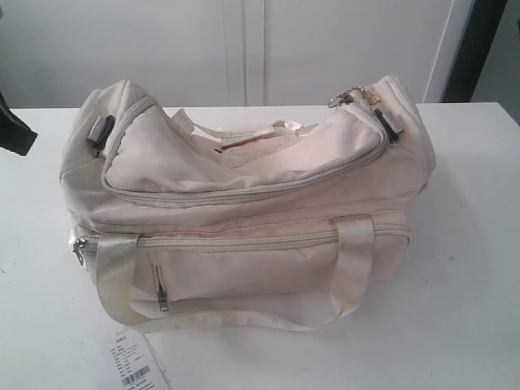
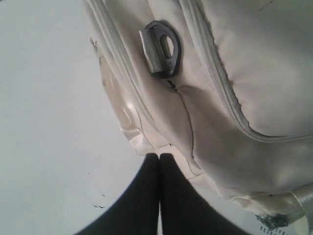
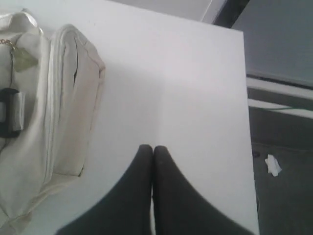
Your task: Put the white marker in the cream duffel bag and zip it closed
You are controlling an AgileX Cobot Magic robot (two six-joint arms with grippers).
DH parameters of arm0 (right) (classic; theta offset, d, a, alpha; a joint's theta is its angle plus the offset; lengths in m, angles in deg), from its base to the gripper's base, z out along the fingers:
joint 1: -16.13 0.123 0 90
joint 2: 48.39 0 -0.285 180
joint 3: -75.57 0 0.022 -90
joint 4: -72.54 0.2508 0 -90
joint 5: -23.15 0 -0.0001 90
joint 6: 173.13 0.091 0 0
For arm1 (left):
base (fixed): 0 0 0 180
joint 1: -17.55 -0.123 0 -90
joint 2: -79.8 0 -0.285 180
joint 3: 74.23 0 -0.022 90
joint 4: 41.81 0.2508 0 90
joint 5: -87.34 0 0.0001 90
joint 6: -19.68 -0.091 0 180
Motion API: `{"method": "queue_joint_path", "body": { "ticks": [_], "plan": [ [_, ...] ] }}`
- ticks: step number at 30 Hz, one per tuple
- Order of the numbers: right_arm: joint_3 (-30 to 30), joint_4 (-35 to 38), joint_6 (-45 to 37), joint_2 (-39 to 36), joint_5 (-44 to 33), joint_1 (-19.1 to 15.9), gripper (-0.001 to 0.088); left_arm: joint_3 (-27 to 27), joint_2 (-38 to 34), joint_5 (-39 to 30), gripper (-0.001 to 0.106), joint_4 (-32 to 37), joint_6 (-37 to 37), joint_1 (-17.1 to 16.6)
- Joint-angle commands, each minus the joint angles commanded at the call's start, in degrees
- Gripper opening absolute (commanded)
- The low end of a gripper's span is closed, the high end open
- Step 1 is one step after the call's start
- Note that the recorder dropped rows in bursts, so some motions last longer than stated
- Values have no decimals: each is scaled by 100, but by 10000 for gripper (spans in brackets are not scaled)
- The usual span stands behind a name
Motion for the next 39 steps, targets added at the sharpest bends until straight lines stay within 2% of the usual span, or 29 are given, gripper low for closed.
{"method": "queue_joint_path", "body": {
  "ticks": [5,16,24,32,39],
  "plan": [
    [774,91,0,761,950,0,0,538,606,560,0,0,74,0],
    [2005,220,0,1910,2096,0,0,1547,1766,1297,0,0,74,0],
    [2709,230,0,2704,2594,0,0,2159,2599,1592,0,0,74,0],
    [3197,230,0,3629,2720,0,0,2360,3433,1653,0,-30,74,0],
    [3489,230,0,4409,2703,0,0,2360,3973,1252,0,-39,74,0]
  ]
}}
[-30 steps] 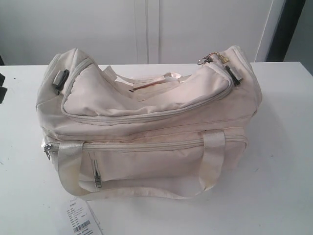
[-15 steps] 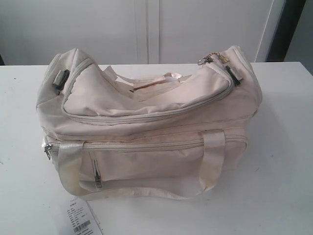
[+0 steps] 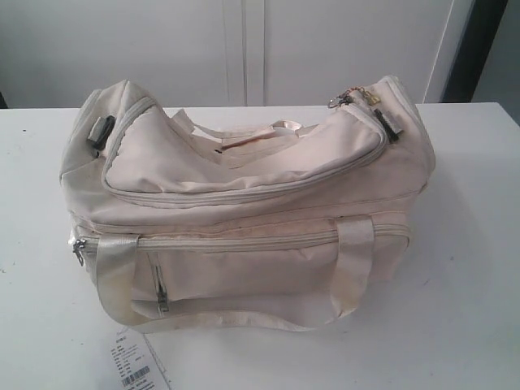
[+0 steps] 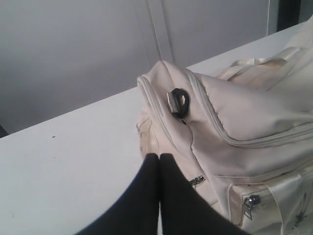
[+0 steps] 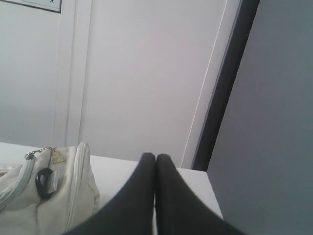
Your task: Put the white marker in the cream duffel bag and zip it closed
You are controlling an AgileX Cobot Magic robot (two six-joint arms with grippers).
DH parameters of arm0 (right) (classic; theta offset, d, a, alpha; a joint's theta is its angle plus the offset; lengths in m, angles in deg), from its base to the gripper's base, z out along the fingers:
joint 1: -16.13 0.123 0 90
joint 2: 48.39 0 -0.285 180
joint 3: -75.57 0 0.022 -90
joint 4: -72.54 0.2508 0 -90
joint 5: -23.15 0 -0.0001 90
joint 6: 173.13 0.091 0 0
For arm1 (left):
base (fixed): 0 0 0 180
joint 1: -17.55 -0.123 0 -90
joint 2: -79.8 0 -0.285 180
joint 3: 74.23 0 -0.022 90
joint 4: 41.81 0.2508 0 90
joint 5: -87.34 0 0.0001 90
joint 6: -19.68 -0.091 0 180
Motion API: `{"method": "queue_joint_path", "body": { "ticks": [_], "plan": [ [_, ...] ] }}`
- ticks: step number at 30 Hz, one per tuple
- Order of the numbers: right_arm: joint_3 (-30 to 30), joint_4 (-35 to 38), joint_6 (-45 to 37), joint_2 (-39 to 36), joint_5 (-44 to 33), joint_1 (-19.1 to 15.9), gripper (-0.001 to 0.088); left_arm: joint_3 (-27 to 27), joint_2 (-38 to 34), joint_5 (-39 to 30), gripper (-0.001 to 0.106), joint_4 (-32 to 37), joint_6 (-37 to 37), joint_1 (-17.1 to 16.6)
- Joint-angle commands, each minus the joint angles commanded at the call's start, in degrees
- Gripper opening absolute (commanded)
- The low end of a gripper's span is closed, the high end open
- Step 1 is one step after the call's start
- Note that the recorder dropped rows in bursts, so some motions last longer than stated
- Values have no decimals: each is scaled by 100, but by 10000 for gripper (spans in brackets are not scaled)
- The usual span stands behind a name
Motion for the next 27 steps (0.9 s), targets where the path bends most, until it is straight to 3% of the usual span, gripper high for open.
{"method": "queue_joint_path", "body": {
  "ticks": [5,16,21,27],
  "plan": [
    [339,0,-12,543,112,0,0,27,307,-254,0,-16,56,0],
    [958,18,-12,1408,343,0,0,725,915,222,0,-16,127,0],
    [995,18,-12,1506,-81,0,0,793,915,-280,0,-16,127,0],
    [995,18,-12,1506,-107,0,0,793,915,-237,0,-16,113,0]
  ]
}}
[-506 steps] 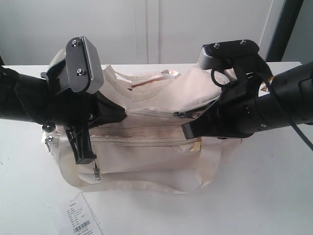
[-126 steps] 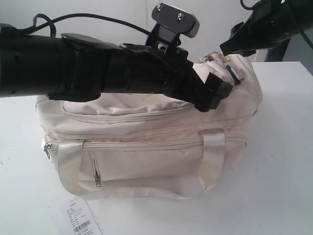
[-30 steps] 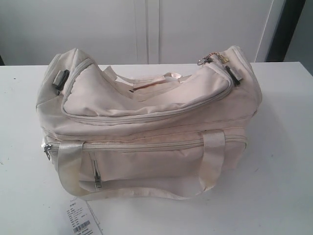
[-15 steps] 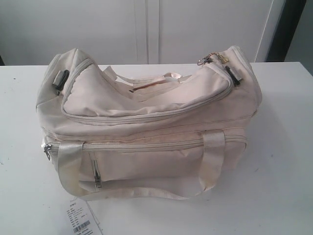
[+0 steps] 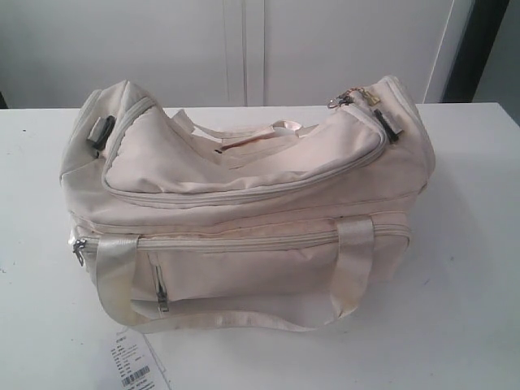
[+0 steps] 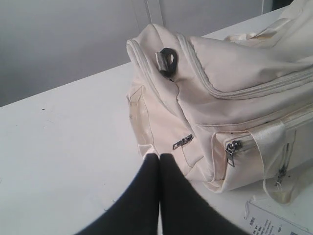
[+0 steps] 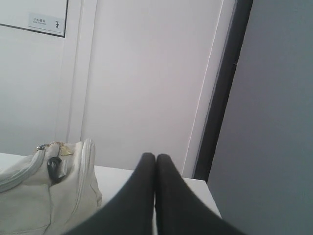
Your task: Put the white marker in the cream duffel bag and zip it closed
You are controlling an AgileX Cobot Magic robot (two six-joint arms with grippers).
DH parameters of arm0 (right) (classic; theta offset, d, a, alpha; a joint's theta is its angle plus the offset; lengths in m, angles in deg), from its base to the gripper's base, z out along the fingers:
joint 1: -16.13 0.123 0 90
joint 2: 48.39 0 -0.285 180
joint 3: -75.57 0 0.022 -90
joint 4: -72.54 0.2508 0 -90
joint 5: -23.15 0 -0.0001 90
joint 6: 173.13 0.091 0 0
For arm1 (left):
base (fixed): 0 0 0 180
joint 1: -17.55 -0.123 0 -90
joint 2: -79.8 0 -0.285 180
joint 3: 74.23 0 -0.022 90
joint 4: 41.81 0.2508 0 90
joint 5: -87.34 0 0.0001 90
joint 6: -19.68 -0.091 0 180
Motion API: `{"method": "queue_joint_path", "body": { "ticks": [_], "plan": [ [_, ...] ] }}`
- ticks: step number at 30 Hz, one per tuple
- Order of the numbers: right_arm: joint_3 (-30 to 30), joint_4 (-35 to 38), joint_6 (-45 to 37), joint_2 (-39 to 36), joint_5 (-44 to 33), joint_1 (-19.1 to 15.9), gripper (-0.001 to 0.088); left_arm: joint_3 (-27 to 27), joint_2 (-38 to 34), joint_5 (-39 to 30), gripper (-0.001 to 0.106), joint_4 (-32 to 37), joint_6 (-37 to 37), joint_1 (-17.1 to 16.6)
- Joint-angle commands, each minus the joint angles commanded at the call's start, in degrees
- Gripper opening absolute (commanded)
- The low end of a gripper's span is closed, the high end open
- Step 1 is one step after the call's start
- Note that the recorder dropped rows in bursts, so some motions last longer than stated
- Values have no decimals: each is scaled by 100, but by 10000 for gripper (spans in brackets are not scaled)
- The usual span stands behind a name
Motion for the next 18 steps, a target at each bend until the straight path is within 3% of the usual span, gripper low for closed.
{"method": "queue_joint_path", "body": {
  "ticks": [18],
  "plan": [
    [0,0,0,0,0,0,0,8,131,-2,0,0,13,0]
  ]
}}
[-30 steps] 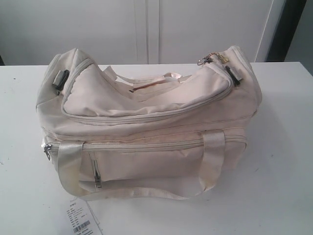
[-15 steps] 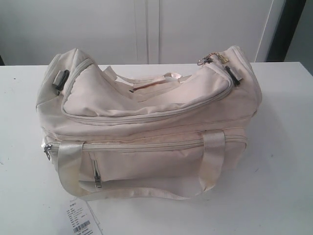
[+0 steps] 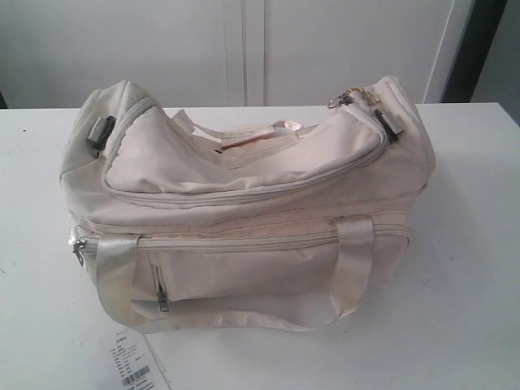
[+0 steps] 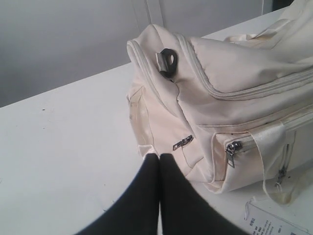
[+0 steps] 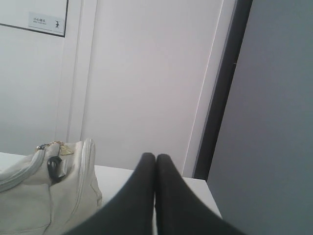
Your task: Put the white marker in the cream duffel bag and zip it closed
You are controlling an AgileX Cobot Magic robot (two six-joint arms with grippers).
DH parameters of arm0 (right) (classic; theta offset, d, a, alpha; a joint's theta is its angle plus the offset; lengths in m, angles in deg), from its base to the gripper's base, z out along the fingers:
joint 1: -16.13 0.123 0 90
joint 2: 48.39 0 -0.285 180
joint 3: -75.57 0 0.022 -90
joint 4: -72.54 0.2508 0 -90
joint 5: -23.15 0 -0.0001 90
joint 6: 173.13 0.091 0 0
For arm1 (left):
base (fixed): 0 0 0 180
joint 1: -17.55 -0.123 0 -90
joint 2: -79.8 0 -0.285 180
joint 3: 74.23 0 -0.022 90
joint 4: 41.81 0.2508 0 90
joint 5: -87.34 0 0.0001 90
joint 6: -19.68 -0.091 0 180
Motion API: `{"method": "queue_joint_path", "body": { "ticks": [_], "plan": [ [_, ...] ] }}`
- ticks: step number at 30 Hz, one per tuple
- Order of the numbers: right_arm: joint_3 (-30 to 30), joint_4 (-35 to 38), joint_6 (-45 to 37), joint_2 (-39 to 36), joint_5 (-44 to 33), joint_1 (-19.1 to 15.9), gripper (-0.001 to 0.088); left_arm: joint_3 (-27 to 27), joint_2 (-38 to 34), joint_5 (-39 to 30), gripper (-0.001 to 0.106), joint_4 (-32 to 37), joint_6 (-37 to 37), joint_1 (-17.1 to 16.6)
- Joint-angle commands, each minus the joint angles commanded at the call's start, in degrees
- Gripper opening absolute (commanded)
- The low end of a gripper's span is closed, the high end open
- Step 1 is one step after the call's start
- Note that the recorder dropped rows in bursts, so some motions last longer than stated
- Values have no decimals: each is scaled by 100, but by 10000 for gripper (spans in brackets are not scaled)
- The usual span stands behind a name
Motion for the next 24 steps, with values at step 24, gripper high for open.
{"method": "queue_joint_path", "body": {
  "ticks": [24],
  "plan": [
    [0,0,0,0,0,0,0,1053,834,228,0,238,731,-200]
  ]
}}
